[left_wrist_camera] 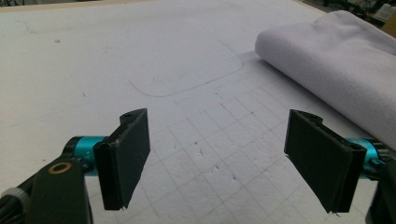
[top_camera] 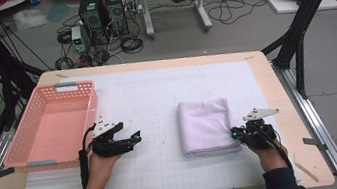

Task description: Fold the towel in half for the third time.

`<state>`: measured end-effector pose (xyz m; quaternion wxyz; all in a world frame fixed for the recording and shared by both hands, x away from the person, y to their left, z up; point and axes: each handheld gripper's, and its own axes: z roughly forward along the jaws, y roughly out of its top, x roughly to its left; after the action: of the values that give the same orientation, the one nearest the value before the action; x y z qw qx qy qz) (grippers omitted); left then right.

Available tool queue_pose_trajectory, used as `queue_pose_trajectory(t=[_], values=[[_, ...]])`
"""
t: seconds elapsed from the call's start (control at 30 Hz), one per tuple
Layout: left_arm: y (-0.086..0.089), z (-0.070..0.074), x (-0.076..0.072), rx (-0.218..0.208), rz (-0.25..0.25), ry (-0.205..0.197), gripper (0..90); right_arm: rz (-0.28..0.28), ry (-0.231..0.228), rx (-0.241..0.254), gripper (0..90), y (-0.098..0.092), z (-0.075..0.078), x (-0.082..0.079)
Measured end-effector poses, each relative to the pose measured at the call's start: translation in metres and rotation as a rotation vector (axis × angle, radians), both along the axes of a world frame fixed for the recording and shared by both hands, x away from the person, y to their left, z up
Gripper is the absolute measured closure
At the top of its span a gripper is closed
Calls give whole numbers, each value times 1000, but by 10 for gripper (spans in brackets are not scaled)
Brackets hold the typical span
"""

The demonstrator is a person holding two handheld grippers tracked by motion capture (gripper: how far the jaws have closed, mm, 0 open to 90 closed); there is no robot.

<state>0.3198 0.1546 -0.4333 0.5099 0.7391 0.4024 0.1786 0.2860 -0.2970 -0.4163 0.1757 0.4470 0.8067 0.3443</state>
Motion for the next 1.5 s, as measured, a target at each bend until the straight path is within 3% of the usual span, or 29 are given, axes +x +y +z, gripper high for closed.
queue_pose_trajectory(t=[0.07,0.1,0.13,0.17,0.2,0.27,0.33,0.4,0.43,0.47,0.5,0.6,0.63,0.7,0.73,0.8,0.83,0.93,0.97,1.0,1.03,1.07,1.17,1.2,1.33,1.4,1.5], values=[[0,0,0,1,1,-1,228,-27,15,-21,843,-3,2,-2],[-1,0,0,2,1,-1,228,-31,71,-78,779,-4,-3,-2],[-1,0,0,3,0,1,228,-31,71,-78,779,-4,-3,-2],[-1,0,0,4,-1,1,228,-38,70,-85,718,-4,-4,-2],[-1,0,0,5,-3,-2,228,-70,15,-66,579,-6,-1,-4],[-1,0,0,3,0,-3,228,-70,-10,-43,552,-7,2,-5],[-1,0,0,3,3,1,228,-85,-98,8,520,-10,10,-8],[-1,-1,0,5,0,2,228,-65,-158,45,559,-9,14,-8],[-1,0,0,6,-3,2,228,-8,-149,60,574,-5,10,-5],[-1,0,0,5,-3,0,228,-8,-149,60,574,-5,10,-5],[-1,0,0,5,-1,-1,228,64,-90,89,576,2,0,-1],[-1,0,0,2,3,2,228,93,-68,45,552,7,-11,2],[-1,0,0,3,1,0,228,87,-53,23,541,8,-15,4],[-1,0,-1,4,0,0,228,56,-26,32,514,5,-15,6],[-1,0,-1,2,1,2,228,33,-38,11,498,3,-8,6],[-1,-1,0,5,0,4,228,36,-77,73,486,2,-1,10],[-1,-1,0,6,1,4,228,37,-98,79,484,3,3,13],[-2,-1,0,3,1,2,228,49,-126,52,469,9,5,34],[-2,-1,0,5,0,-1,228,49,-126,52,469,9,5,34],[-2,-1,0,2,1,2,228,45,-108,49,466,13,2,51],[-2,-1,0,2,1,2,228,45,-108,49,466,13,2,51],[-1,-1,0,2,1,2,228,30,-100,64,470,15,-3,68],[-1,-1,0,0,0,5,228,-14,-69,51,500,17,-10,85],[-1,-1,0,2,-2,2,228,-14,-69,51,500,17,-10,85],[-1,-1,-1,1,-5,2,228,-99,-56,-7,498,14,-13,87],[-1,-1,-1,-4,-2,2,227,-114,-60,-29,489,14,-12,81],[0,0,-1,-18,-7,1,226,-111,-93,-21,444,9,-6,70]])
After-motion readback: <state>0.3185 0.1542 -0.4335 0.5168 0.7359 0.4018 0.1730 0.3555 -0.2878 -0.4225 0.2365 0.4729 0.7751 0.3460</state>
